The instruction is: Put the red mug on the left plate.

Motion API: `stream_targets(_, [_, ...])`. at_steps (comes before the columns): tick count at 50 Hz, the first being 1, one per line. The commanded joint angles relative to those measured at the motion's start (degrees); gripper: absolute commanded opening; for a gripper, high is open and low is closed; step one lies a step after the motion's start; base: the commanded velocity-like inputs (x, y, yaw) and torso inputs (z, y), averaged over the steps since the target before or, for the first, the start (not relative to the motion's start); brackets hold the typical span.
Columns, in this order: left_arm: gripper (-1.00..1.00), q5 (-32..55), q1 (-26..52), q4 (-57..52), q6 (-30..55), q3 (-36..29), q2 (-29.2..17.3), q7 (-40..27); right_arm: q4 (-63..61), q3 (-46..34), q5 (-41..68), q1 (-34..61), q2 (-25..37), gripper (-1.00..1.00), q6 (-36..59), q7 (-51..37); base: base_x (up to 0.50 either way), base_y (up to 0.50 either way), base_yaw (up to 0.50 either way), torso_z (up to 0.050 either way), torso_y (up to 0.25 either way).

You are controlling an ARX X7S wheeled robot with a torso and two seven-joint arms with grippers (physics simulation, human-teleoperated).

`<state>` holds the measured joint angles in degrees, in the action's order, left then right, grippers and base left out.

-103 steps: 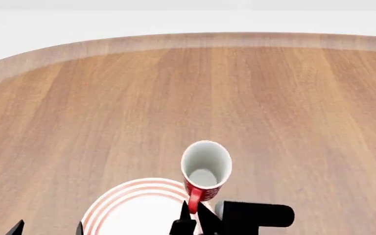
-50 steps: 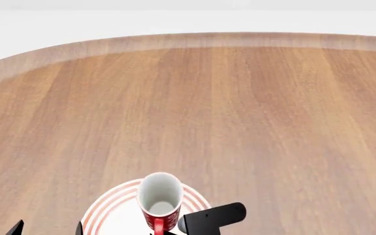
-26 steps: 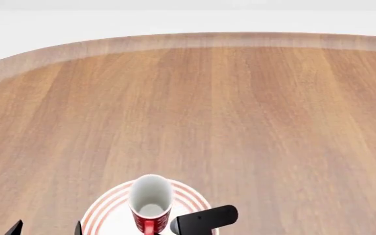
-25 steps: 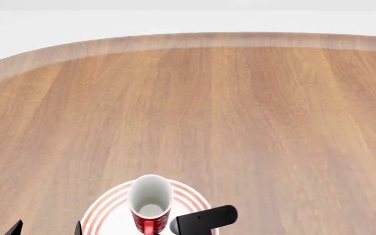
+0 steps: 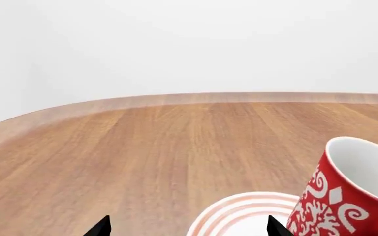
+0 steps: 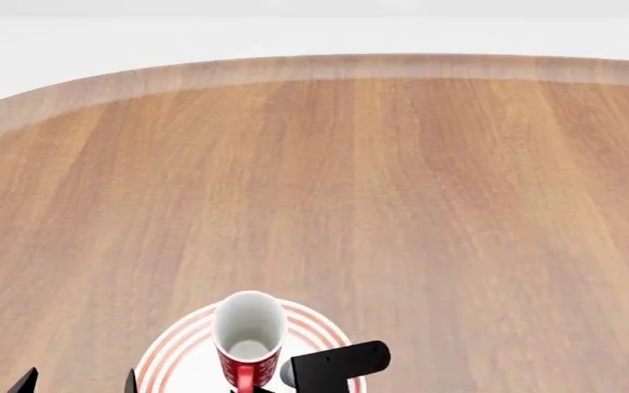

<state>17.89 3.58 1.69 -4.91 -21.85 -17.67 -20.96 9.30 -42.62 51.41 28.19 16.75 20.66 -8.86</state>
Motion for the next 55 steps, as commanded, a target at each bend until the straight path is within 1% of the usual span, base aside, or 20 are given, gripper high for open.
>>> stream_targets(1, [1.00,0.1,0.1,0.1,-0.1,-0.1,-0.1,-0.1,2.2,-0.2,-1.0,0.7,-1.2,-1.00,-0.7,1.1,0.00,0.00,0.00,0.000,0.000])
stream_targets(32, [1.00,0.4,0.0,-0.3,-0.1,-0.5,-0.4,-0.5,14.2,-0.3,-1.6,1.7,-4.9,-1.00,-3.6,5.1,0.00,0.00,0.00,0.000,0.000])
stream_targets(55, [1.00,0.5,0.2,0.1,-0.3,-0.8,-0.6,-0.7,18.5,-0.5,-2.0,2.1,-6.1,-1.00,-5.1,6.4,0.00,0.00,0.00,0.000,0.000])
